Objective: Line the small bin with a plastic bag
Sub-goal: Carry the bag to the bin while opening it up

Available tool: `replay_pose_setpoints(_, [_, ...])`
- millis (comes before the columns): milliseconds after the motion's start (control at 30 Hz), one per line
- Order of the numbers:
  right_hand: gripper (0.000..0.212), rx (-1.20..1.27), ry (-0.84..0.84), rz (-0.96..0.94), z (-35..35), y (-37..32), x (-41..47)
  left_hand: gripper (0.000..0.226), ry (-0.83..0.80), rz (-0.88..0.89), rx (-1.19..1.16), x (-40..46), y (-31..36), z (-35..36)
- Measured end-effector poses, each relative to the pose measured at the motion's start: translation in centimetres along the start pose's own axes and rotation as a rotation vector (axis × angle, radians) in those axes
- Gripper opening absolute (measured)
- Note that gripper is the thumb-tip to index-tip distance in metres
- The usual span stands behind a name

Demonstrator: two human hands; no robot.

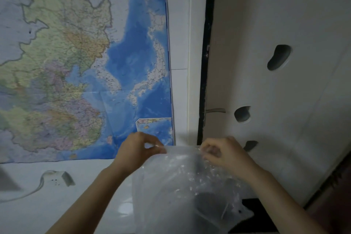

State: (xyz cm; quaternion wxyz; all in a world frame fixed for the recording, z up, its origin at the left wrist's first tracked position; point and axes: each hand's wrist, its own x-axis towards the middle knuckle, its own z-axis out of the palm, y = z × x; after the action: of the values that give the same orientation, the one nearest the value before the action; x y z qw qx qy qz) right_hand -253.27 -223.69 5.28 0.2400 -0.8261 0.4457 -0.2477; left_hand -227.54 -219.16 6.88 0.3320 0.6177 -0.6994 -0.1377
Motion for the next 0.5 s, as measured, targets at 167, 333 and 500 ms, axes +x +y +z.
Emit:
replay_pose_setpoints(167, [0.006,-0.007,0.010,0.053,-1.3,1.1,-0.5,0.024,0.008,-0.097,-0.030,-1.0,-3.6,-0.9])
replay_pose_setpoints(333, [0.006,-0.066,-0.046,0.039,-0.1,0.2,0.0,0.061,-0.277,-0.147,0.142,-2.2,-4.2,0.2])
replay_pose_setpoints(500, [0.014,-0.007,-0.049,-0.011,2.2,-2.2,0.8,0.088,-0.277,0.103,-0.022,-1.5,1.8,4.9])
